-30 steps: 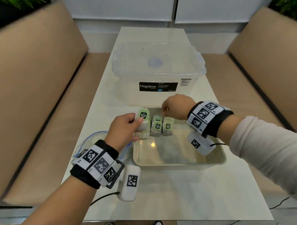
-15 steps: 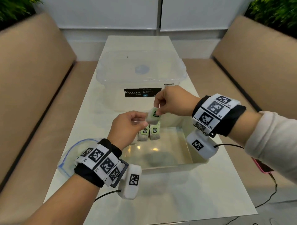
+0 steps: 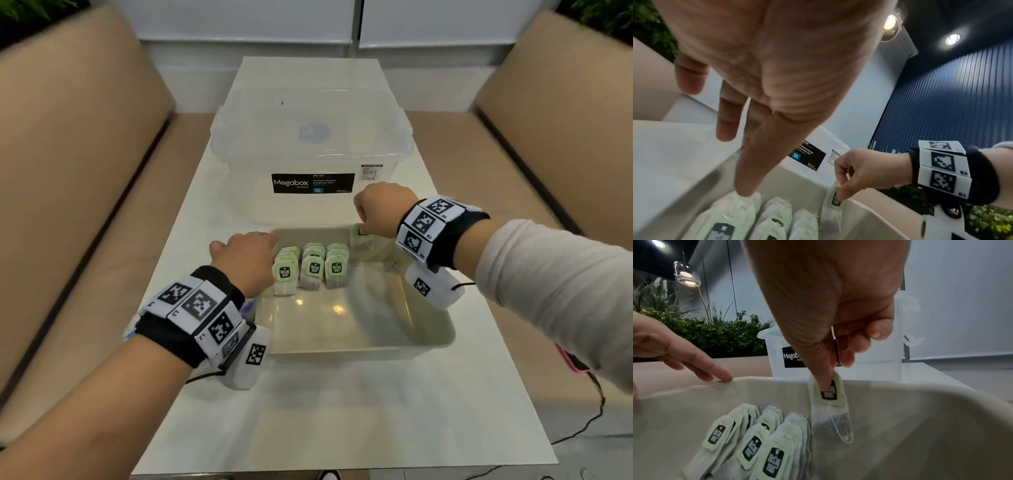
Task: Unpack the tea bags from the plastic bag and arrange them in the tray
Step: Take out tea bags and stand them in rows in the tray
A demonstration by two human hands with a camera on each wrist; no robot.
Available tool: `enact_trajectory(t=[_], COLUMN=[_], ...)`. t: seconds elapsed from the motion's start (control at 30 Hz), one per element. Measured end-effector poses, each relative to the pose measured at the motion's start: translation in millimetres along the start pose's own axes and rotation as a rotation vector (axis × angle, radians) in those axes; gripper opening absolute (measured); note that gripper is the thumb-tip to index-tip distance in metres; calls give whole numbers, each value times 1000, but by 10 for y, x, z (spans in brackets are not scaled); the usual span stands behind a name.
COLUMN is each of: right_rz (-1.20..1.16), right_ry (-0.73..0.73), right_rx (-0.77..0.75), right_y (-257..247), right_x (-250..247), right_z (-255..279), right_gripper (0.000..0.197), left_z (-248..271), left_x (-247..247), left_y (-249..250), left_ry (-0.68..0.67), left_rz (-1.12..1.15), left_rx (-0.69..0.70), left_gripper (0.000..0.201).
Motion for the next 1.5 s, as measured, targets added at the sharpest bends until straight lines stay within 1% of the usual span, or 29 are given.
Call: enact_trajectory(t=[0.03,0.13,0.2,0.27,0.4,0.5,0.57,0.63,0.73,0.9,1.0,1.07,1.1,1.17,1.23,1.3,1.37,1.43,1.47,1.5], right_rz=[19,60,102,176,197,244,227,233,204,172,133,81,59,30,-28,-141,-269,-379,-416,-435], right_ry=[-8,-41,-73,-137,-281,-319,-367,-357,-381,-357,-357,-287,-244,-143,-31,62,120,134,115,86], right_rx=[-7,-15,-17,-5,21,16,26,18,30,10,33,38,44,51,44,16,-21,-79,-116,-153], right_y=[-9,-20,-17,-6,36,39,17,-10,-17,0,27,-3,-21,-118,-293,-555,-898,-1313,-1545,-1781], right_x=[31,145,215,290,491,571,611,599,636,620,498,301,190,-64,-315,-515,-662,-732,-714,-659], right_z=[-23,-54,-65,-96,-172,-232,-240,-248,-245,-265,-232,-183,-151,-51,64,192,344,487,552,608], right_gripper=[14,24,30,31,32,35,34,39,40,47,53,52,50,46,39,29,18,7,7,10], left_z=[6,21,28,34,54,57,51,40,25,15,39,88,118,190,280,409,554,687,732,759], left_x=[5,19,20,10,-18,-21,-17,-8,2,6,-117,-247,-308,-366,-365,-319,-233,-106,-14,77], left_y=[-16,-17,6,20,45,56,47,28,13,-26,-151,-312,-408,-646,-904,-1121,-1262,-1352,-1399,-1440], left_ry=[-3,-16,-20,-15,-7,-14,-18,-19,-13,3,74,137,160,180,188,199,210,209,198,185], left_rz=[3,46,64,91,111,118,121,125,134,162,260,329,352,380,399,410,420,455,461,463], left_rx=[2,27,50,68,96,106,107,107,111,113,91,81,76,47,11,-7,14,32,25,15], left_gripper=[60,69,70,70,67,64,63,64,65,60,47,32,28,25,25,24,24,22,23,25])
Point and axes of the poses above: each hand's wrist, its own z-axis away from the middle knuckle, its own x-axis out of the palm, y = z × x, the point moved 10 cm from there along -z, towards the middle knuckle, and after that the axes turned 1 degree about y, right-handed, at the moved point
